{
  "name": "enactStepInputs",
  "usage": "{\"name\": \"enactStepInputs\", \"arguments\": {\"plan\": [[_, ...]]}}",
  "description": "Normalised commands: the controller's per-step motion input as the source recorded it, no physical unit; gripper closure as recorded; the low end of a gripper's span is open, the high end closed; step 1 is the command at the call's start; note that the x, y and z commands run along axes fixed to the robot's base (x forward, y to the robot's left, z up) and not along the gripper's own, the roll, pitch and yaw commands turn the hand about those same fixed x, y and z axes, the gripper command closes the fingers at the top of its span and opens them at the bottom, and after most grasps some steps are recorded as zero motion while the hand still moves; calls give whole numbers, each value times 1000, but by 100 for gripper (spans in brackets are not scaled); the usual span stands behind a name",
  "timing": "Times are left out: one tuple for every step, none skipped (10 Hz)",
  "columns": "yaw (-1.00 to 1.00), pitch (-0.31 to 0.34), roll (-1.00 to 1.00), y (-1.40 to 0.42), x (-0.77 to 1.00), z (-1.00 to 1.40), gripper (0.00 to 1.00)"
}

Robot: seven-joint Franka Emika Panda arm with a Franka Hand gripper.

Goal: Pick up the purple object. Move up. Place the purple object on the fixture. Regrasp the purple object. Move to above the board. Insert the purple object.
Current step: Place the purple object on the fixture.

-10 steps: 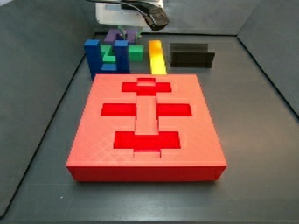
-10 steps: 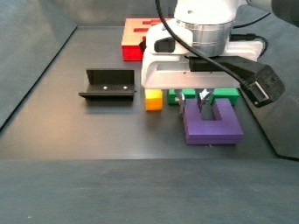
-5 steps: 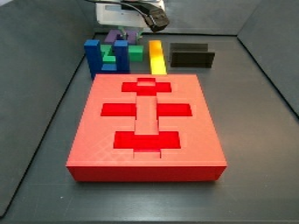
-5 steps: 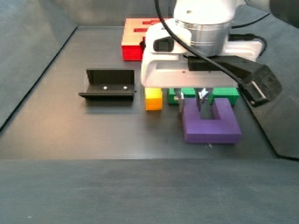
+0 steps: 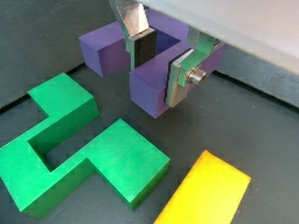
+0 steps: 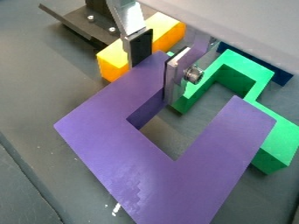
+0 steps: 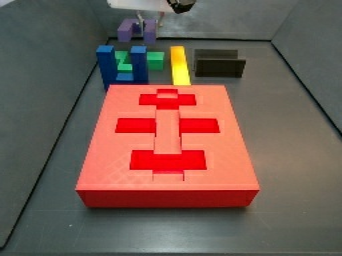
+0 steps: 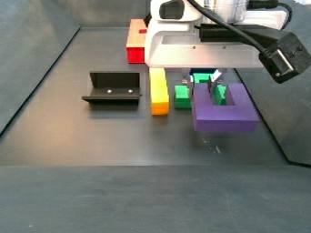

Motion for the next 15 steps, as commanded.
{"name": "enactStepInputs", "arguments": {"plan": [[0, 0, -17, 9, 0, 143, 100], [-131, 51, -277, 0, 403, 883, 100], [-260, 0, -686, 63, 689, 917, 100], [-303, 0, -851, 29, 866, 606, 100], [-306, -17, -854, 34, 871, 589, 100], [-257, 0, -746, 0, 951, 460, 100], [-237, -60, -680, 0, 949, 357, 100], [-237, -120, -674, 0, 926, 337, 100], [-229, -177, -709, 0, 900, 234, 100], [-157, -69, -597, 0, 1000, 74, 100], [-69, 0, -494, -69, 1000, 0, 100], [0, 97, -463, -240, 1000, 0, 100], [0, 191, -546, -283, 994, -80, 100], [0, 226, -554, -311, 991, -109, 100], [0, 214, -560, -326, 1000, -103, 100]]}}
